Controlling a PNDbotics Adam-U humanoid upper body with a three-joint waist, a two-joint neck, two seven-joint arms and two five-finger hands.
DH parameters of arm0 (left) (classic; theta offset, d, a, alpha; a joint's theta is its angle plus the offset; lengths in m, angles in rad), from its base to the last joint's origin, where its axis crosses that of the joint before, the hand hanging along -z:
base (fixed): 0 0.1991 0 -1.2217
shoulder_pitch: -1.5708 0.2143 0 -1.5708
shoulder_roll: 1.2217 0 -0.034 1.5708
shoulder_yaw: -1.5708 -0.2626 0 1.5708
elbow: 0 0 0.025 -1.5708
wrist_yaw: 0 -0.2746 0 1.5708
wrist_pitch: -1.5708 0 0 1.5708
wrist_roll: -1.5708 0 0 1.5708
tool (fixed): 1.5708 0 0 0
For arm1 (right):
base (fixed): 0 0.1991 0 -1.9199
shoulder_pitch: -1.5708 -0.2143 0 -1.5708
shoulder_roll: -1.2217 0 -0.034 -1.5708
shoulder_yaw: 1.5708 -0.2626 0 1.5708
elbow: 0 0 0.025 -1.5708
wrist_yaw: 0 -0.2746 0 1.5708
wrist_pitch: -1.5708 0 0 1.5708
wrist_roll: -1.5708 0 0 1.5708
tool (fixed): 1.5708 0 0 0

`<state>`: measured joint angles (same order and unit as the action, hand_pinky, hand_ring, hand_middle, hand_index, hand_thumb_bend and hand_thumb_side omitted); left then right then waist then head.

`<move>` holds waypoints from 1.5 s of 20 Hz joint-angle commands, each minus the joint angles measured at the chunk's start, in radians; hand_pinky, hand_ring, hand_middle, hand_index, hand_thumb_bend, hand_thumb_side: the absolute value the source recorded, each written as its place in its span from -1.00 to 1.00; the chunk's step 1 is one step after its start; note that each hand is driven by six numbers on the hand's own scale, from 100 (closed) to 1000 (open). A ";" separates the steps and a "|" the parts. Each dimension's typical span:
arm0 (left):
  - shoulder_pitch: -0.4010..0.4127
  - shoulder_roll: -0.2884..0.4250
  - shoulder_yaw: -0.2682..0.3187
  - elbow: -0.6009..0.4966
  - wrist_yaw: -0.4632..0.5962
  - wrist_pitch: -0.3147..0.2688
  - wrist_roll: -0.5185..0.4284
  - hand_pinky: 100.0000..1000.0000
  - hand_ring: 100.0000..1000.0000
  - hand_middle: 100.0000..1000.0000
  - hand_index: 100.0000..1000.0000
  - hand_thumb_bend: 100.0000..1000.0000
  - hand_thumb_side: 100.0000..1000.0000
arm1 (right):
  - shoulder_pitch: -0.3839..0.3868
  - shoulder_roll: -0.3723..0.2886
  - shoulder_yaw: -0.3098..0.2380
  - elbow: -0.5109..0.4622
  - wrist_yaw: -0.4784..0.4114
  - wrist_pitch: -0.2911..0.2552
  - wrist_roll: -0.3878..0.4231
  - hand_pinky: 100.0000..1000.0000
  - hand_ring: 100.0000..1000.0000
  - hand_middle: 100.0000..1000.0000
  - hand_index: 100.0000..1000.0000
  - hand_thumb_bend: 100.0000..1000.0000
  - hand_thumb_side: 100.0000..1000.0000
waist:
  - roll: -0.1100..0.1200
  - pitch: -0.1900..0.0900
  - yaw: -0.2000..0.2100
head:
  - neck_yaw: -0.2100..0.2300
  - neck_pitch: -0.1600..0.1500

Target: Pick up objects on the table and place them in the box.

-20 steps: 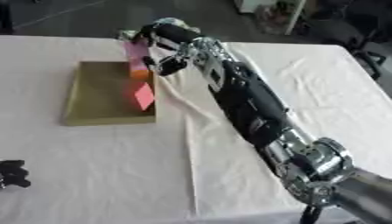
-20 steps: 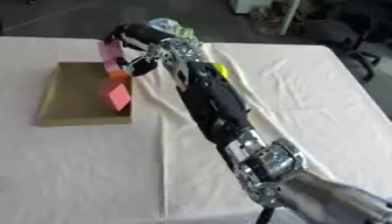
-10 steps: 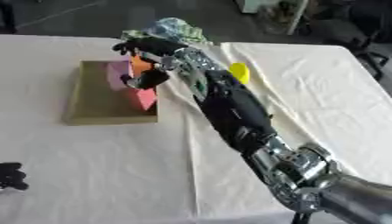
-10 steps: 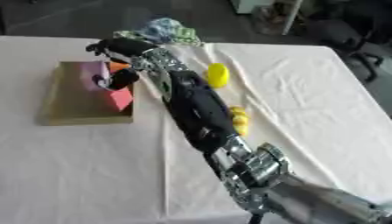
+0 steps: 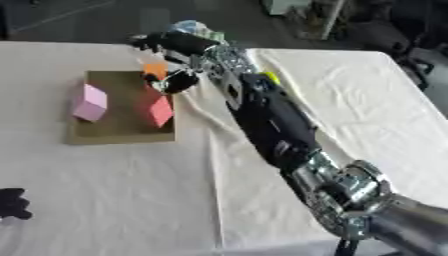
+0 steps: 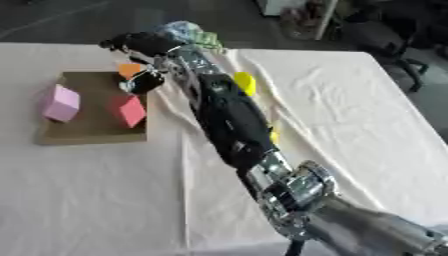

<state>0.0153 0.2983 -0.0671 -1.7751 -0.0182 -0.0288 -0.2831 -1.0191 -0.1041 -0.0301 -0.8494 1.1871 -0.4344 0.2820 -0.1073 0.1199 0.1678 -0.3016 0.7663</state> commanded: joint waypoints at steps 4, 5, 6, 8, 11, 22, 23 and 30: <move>0.006 0.008 0.015 -0.008 -0.004 -0.001 0.008 0.56 0.04 0.05 0.42 -1.00 1.00 | 0.017 -0.143 -0.055 0.056 -0.009 0.093 0.029 0.65 0.69 0.81 1.00 -0.84 -0.49 | -0.007 -0.036 -0.018 | 0.019 0.004; 0.007 0.008 0.016 -0.008 -0.005 -0.001 0.010 0.56 0.04 0.05 0.42 -1.00 1.00 | 0.022 -0.156 -0.068 0.076 -0.005 0.116 0.025 0.65 0.69 0.84 1.00 -0.84 -0.45 | -0.007 -0.036 -0.019 | 0.021 0.004; 0.008 0.009 0.017 -0.008 -0.005 -0.001 0.011 0.56 0.04 0.05 0.42 -1.00 1.00 | 0.026 -0.169 -0.080 0.097 0.000 0.139 0.019 0.65 0.69 0.85 1.00 -0.83 -0.43 | -0.006 -0.035 -0.020 | 0.023 0.004; 0.009 0.010 0.018 -0.008 -0.005 -0.002 0.013 0.56 0.04 0.05 0.42 -1.00 1.00 | 0.031 -0.184 -0.098 0.132 0.011 0.179 0.007 0.65 0.71 0.87 1.00 -0.83 -0.38 | -0.005 -0.033 -0.022 | 0.024 0.004; 0.007 0.009 0.018 -0.009 -0.005 -0.002 0.013 0.56 0.04 0.05 0.42 -1.00 1.00 | 0.035 -0.194 -0.109 0.173 0.026 0.216 0.000 0.66 0.72 0.87 1.00 -0.81 -0.30 | -0.003 -0.031 -0.024 | 0.025 0.004; 0.012 0.008 0.022 -0.008 -0.007 -0.002 0.015 0.57 0.04 0.04 0.42 -1.00 1.00 | 0.062 -0.231 -0.094 0.245 0.075 0.241 0.133 0.68 0.81 0.84 1.00 -0.66 -0.09 | -0.003 -0.035 -0.033 | 0.030 0.004; 0.012 0.008 0.023 -0.008 -0.008 -0.001 0.016 0.57 0.04 0.04 0.42 -1.00 1.00 | 0.064 -0.233 -0.095 0.247 0.082 0.244 0.143 0.68 0.80 0.82 1.00 -0.66 -0.13 | -0.003 -0.035 -0.034 | 0.031 0.004; 0.011 0.007 0.023 -0.008 -0.007 -0.002 0.018 0.57 0.04 0.04 0.42 -1.00 1.00 | 0.069 -0.228 -0.104 0.228 0.101 0.240 0.102 0.42 0.26 0.21 0.48 -0.94 -1.00 | 0.000 -0.035 -0.034 | 0.032 0.004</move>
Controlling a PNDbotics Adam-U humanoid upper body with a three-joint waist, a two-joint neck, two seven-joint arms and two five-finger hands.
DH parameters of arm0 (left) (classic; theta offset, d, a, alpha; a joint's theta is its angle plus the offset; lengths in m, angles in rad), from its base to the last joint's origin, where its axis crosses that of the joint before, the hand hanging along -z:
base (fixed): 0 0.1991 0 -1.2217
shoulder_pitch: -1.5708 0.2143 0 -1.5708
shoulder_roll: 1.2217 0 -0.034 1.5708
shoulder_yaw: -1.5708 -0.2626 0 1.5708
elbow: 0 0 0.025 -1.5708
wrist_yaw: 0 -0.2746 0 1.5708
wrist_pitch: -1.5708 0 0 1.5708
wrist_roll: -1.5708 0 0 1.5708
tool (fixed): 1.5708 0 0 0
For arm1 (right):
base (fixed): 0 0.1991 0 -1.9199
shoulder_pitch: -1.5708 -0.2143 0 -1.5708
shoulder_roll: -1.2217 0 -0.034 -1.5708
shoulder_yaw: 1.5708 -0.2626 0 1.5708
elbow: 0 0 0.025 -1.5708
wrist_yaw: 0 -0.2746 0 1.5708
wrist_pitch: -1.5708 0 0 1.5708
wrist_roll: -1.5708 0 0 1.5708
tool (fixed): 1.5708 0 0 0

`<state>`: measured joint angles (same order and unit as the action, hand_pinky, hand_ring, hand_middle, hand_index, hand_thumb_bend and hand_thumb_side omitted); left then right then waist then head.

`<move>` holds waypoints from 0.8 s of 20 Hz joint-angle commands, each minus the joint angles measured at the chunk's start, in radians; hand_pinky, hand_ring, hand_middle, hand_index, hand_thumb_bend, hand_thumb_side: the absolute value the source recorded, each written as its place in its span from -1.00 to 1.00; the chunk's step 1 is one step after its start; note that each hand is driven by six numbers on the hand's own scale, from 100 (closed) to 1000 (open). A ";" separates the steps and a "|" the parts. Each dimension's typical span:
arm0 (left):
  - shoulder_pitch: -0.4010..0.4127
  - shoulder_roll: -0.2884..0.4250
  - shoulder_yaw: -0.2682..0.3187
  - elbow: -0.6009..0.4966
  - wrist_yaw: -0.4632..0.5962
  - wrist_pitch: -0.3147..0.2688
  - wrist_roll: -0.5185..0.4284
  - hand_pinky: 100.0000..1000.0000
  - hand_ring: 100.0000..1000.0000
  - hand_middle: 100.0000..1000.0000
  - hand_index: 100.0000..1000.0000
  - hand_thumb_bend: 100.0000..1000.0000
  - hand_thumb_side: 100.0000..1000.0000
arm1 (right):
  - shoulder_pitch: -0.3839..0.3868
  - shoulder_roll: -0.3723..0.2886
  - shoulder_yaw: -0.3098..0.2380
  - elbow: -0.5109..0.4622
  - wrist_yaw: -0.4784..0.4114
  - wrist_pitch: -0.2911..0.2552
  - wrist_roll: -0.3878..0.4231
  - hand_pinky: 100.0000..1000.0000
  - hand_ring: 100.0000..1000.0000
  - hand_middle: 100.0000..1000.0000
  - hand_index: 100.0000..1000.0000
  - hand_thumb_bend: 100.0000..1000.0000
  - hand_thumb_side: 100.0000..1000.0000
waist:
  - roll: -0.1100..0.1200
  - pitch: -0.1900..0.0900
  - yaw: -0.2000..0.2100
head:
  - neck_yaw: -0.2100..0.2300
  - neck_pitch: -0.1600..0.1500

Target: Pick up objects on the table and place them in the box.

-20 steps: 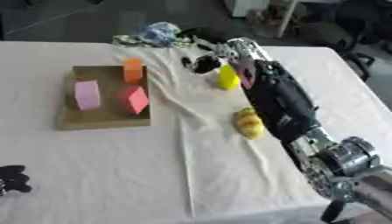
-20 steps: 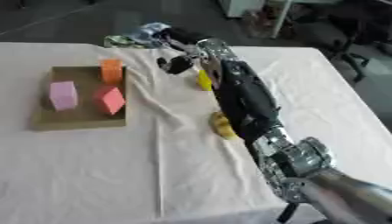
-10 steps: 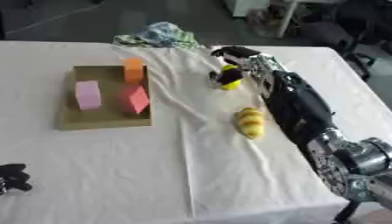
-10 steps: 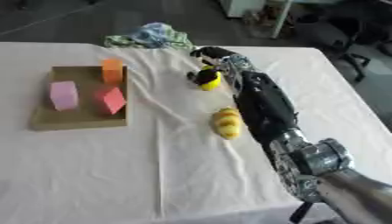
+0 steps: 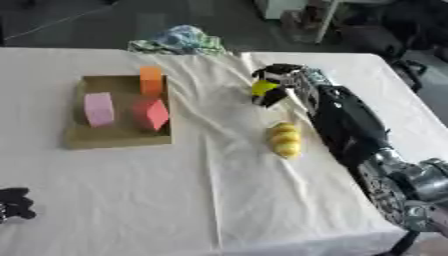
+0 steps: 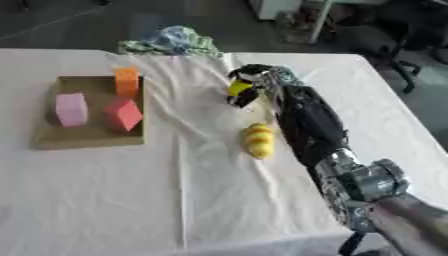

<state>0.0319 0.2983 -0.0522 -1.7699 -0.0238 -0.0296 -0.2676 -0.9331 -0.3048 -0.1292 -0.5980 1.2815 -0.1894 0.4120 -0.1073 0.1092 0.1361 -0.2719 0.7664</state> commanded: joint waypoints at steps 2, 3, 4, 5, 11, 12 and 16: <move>-0.006 0.007 0.009 -0.013 -0.001 -0.001 0.003 0.57 0.04 0.04 0.42 -1.00 1.00 | -0.020 -0.023 -0.005 -0.055 0.003 -0.022 -0.085 0.34 0.08 0.06 0.37 -0.98 -1.00 | 0.000 -0.024 -0.003 | 0.002 0.004; -0.006 0.007 0.008 -0.012 -0.001 -0.001 0.003 0.57 0.04 0.04 0.42 -1.00 1.00 | -0.021 -0.021 -0.004 -0.073 0.000 -0.033 -0.116 0.33 0.04 0.01 0.33 -0.98 -1.00 | 0.000 -0.024 -0.003 | 0.002 0.004; -0.006 0.007 0.008 -0.012 -0.001 -0.001 0.002 0.57 0.03 0.04 0.42 -1.00 1.00 | -0.025 -0.018 -0.002 -0.094 -0.005 -0.046 -0.148 0.28 -0.08 -0.07 0.27 -1.00 -1.00 | 0.000 -0.024 -0.003 | 0.002 0.004; -0.006 0.006 0.007 -0.012 -0.001 -0.001 0.002 0.57 0.03 0.04 0.42 -1.00 1.00 | -0.027 -0.013 0.001 -0.117 -0.012 -0.062 -0.180 0.28 -0.08 -0.07 0.27 -1.00 -1.00 | 0.000 -0.024 -0.003 | 0.001 0.004; -0.011 0.006 0.003 -0.012 -0.001 0.000 -0.002 0.57 0.03 0.04 0.42 -1.00 1.00 | -0.063 0.044 0.039 -0.225 -0.080 -0.161 -0.280 0.26 -0.18 -0.15 0.24 -1.00 -1.00 | 0.000 -0.024 0.004 | -0.004 0.004; -0.012 0.005 0.002 -0.012 0.000 0.000 -0.003 0.57 0.03 0.04 0.42 -1.00 1.00 | -0.071 0.060 0.043 -0.233 -0.097 -0.170 -0.283 0.27 -0.19 -0.15 0.24 -1.00 -1.00 | 0.001 -0.023 0.006 | -0.006 0.004; -0.019 0.003 -0.004 -0.012 0.002 -0.001 -0.009 0.57 0.03 0.04 0.42 -1.00 1.00 | -0.105 0.141 0.060 -0.248 -0.178 -0.192 -0.287 0.29 -0.13 -0.12 0.29 -1.00 -1.00 | 0.006 -0.019 0.017 | -0.020 0.004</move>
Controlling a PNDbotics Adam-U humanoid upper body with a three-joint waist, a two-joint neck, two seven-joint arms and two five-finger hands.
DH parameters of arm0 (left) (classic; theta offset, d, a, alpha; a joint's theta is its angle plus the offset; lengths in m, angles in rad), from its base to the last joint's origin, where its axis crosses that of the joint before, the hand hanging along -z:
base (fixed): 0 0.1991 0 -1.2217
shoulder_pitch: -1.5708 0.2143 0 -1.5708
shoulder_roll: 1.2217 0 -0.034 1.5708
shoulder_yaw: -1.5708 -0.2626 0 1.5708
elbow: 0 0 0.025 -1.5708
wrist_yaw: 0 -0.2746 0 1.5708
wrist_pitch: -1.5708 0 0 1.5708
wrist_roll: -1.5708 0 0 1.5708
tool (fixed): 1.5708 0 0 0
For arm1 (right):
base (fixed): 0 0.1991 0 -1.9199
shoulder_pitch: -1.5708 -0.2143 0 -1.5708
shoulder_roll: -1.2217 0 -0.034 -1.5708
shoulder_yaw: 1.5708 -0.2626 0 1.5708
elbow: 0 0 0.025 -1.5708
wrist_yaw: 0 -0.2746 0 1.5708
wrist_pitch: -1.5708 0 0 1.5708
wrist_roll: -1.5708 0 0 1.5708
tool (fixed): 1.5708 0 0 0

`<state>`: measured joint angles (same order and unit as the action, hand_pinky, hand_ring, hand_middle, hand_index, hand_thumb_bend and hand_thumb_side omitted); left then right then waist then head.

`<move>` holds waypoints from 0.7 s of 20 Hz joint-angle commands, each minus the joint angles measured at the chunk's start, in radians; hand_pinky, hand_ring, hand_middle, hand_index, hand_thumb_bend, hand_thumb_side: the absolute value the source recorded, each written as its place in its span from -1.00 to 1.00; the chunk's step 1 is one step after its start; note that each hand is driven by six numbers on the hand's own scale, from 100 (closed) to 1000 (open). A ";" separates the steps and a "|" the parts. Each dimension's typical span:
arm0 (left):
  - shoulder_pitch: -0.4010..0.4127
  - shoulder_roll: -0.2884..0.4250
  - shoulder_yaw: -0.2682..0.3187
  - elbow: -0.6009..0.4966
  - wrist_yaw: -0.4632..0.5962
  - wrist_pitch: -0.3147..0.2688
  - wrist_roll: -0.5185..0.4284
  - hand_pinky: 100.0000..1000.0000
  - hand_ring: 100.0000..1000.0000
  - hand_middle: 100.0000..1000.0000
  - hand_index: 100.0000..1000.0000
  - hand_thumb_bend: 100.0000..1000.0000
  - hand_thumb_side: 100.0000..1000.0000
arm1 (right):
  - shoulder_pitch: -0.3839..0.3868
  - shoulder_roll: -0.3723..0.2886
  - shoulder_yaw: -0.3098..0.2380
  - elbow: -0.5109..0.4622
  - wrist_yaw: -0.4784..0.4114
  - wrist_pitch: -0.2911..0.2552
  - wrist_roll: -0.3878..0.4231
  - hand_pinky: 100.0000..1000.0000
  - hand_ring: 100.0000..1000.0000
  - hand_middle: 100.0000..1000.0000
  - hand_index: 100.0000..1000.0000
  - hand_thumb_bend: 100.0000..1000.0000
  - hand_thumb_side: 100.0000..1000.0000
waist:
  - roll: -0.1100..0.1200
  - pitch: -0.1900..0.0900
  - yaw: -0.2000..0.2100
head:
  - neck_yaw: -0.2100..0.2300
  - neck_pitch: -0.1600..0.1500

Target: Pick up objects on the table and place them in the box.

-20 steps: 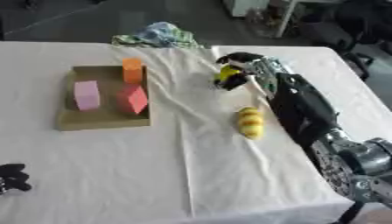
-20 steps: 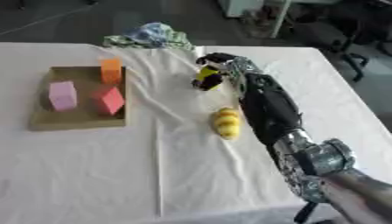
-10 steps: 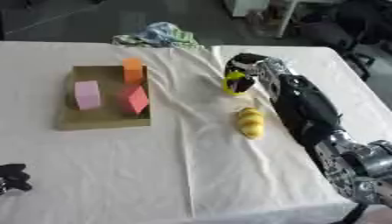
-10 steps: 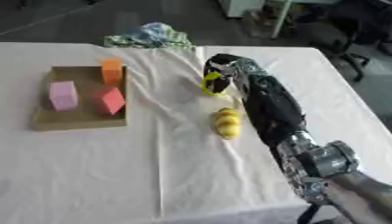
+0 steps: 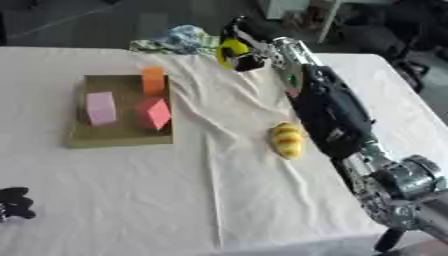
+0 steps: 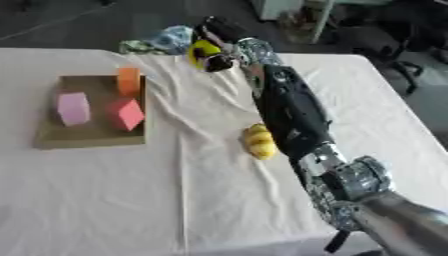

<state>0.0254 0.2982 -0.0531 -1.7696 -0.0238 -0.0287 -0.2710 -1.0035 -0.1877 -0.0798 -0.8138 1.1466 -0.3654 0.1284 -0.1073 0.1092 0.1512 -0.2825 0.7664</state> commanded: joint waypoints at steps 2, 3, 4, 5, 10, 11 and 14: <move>-0.017 0.003 -0.005 -0.014 0.004 -0.002 -0.008 0.57 0.03 0.04 0.42 -1.00 1.00 | -0.046 0.062 0.025 -0.034 -0.056 -0.023 0.003 0.30 -0.08 -0.06 0.37 -1.00 -1.00 | 0.009 -0.015 0.011 | -0.019 0.004; -0.019 0.003 -0.006 -0.014 0.004 -0.003 -0.009 0.57 0.03 0.04 0.42 -1.00 1.00 | -0.050 0.079 0.030 -0.032 -0.058 -0.025 0.008 0.31 -0.07 -0.03 0.41 -1.00 -1.00 | 0.009 -0.013 0.015 | -0.023 0.004; -0.020 0.004 -0.007 -0.014 0.005 -0.003 -0.010 0.57 0.03 0.04 0.42 -1.00 1.00 | -0.053 0.093 0.033 -0.030 -0.058 -0.025 0.013 0.32 -0.05 0.02 0.51 -1.00 -1.00 | 0.009 -0.011 0.018 | -0.026 0.004; -0.021 0.005 -0.008 -0.015 0.005 -0.003 -0.011 0.57 0.03 0.04 0.42 -1.00 1.00 | -0.054 0.109 0.035 -0.026 -0.056 -0.022 0.018 0.33 -0.01 0.10 0.64 -1.00 -1.00 | 0.010 -0.010 0.022 | -0.030 0.004; -0.026 0.003 -0.014 -0.014 0.008 -0.001 -0.018 0.57 0.03 0.04 0.42 -1.00 1.00 | -0.045 0.175 0.044 -0.007 -0.020 -0.002 0.034 0.40 0.22 0.40 0.90 -1.00 -0.40 | 0.009 -0.005 0.033 | -0.041 0.004; -0.026 0.002 -0.015 -0.014 0.008 -0.001 -0.019 0.57 0.03 0.04 0.42 -1.00 1.00 | -0.042 0.182 0.049 -0.006 -0.008 -0.001 0.034 0.42 0.27 0.44 0.94 -1.00 -0.21 | 0.008 -0.005 0.034 | -0.042 0.004; -0.025 0.003 -0.014 -0.013 0.007 0.000 -0.019 0.57 0.03 0.04 0.42 -1.00 1.00 | -0.036 0.191 0.066 -0.005 0.032 -0.001 0.038 0.50 0.50 0.64 1.00 -1.00 0.16 | 0.007 -0.005 0.034 | -0.042 0.004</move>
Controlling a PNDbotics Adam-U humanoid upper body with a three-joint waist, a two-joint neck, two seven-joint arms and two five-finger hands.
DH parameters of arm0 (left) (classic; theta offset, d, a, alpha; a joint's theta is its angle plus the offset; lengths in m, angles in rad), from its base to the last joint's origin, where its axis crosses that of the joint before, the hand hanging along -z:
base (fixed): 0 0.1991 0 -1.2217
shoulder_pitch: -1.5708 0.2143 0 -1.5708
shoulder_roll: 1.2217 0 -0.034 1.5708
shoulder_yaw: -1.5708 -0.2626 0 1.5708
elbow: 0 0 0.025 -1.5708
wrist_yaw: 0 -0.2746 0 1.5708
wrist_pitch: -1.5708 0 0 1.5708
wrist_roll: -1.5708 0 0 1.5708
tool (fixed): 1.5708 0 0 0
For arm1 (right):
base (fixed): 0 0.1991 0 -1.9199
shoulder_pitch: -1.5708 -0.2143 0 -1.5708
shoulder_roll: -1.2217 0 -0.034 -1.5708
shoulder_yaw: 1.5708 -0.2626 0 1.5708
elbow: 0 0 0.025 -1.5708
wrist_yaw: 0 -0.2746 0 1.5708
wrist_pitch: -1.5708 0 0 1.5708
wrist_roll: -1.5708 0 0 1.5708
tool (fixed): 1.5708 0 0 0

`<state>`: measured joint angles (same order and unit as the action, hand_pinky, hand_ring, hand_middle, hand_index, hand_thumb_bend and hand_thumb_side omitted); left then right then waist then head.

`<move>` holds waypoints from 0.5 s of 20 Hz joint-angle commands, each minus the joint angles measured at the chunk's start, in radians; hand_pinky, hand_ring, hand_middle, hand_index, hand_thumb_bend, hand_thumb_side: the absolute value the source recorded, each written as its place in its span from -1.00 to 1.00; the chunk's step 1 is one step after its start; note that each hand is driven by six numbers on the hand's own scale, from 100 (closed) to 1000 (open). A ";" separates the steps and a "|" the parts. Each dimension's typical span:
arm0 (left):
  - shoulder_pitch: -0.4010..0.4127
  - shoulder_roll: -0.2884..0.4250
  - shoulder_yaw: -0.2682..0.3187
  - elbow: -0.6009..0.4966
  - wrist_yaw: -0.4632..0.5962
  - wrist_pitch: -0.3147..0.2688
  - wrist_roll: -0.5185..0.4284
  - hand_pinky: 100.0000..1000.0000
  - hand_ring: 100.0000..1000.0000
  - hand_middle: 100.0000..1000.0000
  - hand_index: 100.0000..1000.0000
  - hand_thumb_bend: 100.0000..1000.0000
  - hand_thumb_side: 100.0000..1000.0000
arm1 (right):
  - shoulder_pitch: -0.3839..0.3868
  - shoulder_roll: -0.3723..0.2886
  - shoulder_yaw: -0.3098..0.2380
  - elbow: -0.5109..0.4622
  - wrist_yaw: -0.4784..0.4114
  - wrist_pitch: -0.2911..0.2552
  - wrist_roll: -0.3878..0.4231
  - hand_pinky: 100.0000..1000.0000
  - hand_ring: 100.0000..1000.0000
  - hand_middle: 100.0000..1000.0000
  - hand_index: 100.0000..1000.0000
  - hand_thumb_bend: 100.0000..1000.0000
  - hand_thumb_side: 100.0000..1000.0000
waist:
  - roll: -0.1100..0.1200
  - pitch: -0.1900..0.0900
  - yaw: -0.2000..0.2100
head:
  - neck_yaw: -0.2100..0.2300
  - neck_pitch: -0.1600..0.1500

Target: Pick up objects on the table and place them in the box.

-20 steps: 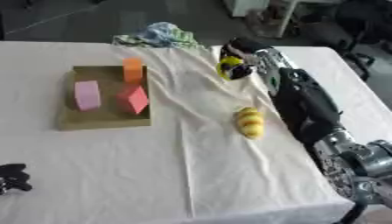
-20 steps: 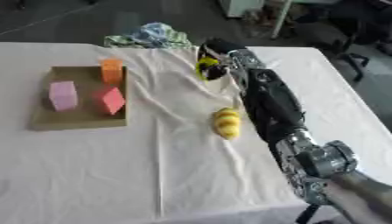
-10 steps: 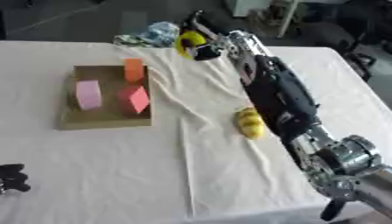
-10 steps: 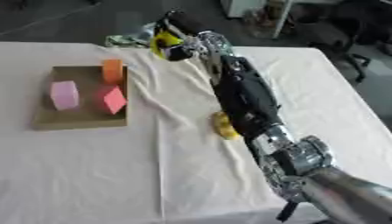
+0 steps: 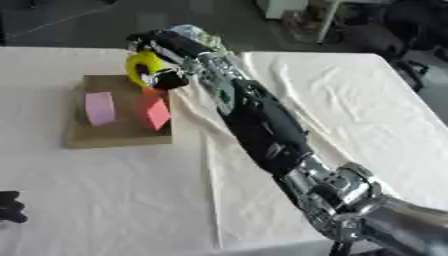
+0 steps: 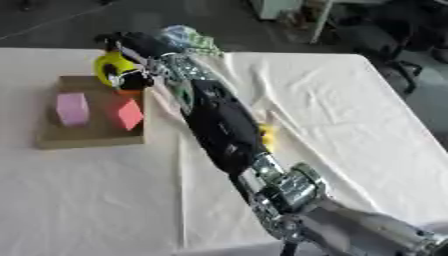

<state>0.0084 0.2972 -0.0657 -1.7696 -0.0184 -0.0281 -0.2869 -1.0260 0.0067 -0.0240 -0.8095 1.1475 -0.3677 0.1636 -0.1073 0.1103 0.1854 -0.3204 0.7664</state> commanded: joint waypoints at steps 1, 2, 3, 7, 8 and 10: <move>-0.007 0.004 -0.001 -0.013 0.002 -0.001 -0.002 0.57 0.03 0.04 0.42 -1.00 1.00 | -0.012 -0.003 0.012 -0.012 0.046 0.003 0.002 0.52 0.55 0.68 1.00 -1.00 0.20 | 0.006 -0.006 0.000 | -0.004 0.004; -0.006 0.004 -0.001 -0.013 0.002 0.000 -0.002 0.57 0.03 0.04 0.42 -1.00 1.00 | -0.010 -0.003 0.012 -0.013 0.057 0.004 -0.001 0.53 0.57 0.71 1.00 -1.00 0.22 | 0.006 -0.006 0.000 | -0.004 0.004; -0.005 0.004 -0.001 -0.013 0.002 0.000 -0.002 0.57 0.03 0.04 0.42 -1.00 1.00 | -0.008 -0.004 0.011 -0.014 0.066 0.007 -0.004 0.54 0.61 0.74 1.00 -1.00 0.24 | 0.005 -0.007 -0.001 | -0.003 0.004; -0.004 0.003 -0.001 -0.013 0.001 0.000 -0.003 0.57 0.03 0.04 0.42 -1.00 1.00 | -0.005 -0.011 0.006 -0.024 0.075 0.006 -0.018 0.55 0.62 0.76 1.00 -1.00 0.17 | 0.003 -0.009 -0.005 | -0.003 0.004; -0.004 0.003 -0.001 -0.013 0.001 0.000 -0.003 0.57 0.03 0.04 0.42 -1.00 1.00 | -0.005 -0.012 0.005 -0.026 0.074 0.005 -0.019 0.55 0.62 0.76 1.00 -1.00 0.17 | 0.003 -0.009 -0.005 | -0.002 0.004; -0.004 0.003 -0.001 -0.013 0.001 0.000 -0.003 0.57 0.03 0.04 0.42 -1.00 1.00 | -0.004 -0.013 0.005 -0.028 0.073 0.005 -0.019 0.55 0.62 0.76 1.00 -1.00 0.17 | 0.003 -0.009 -0.005 | -0.002 0.004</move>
<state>0.0090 0.2908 -0.0656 -1.7696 -0.0184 -0.0274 -0.2877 -1.0111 0.0126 -0.0147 -0.8135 1.2186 -0.3625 0.1499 -0.1073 0.1103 0.1804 -0.3200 0.7664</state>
